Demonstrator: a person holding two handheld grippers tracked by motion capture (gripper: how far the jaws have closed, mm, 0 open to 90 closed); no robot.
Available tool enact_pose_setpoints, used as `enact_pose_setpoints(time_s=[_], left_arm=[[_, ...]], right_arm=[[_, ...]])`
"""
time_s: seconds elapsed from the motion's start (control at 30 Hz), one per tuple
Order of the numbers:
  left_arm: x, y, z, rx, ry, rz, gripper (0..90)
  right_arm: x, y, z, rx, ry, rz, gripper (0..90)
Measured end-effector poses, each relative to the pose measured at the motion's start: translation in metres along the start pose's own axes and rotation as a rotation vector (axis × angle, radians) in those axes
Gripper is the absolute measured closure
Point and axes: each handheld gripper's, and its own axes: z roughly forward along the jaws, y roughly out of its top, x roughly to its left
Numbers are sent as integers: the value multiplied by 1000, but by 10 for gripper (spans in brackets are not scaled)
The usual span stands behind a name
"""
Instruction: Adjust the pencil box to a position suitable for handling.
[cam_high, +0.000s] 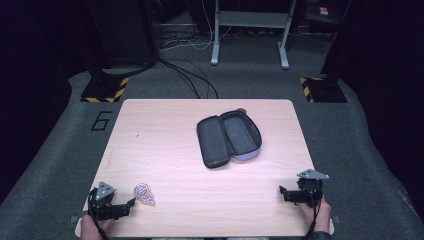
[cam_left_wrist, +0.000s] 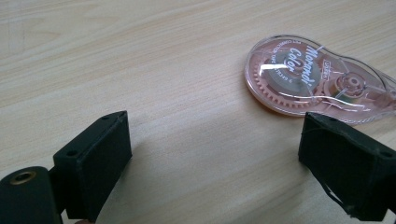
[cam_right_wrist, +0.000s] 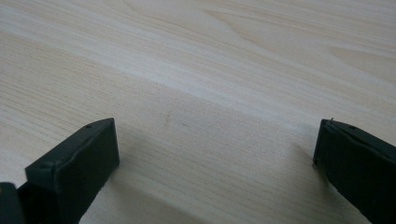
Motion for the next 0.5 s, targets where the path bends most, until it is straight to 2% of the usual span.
enact_pose_setpoints(time_s=[0.43, 0.47, 0.5], left_arm=[[-1, 0, 1, -7, 18, -4, 87], [-1, 1, 1, 3, 22, -7, 87], [-3, 1, 1, 0, 36, -28, 86]], right_arm=[[0, 0, 0, 0, 0, 0, 0], [0, 0, 0, 0, 0, 0, 0], [0, 0, 0, 0, 0, 0, 0]])
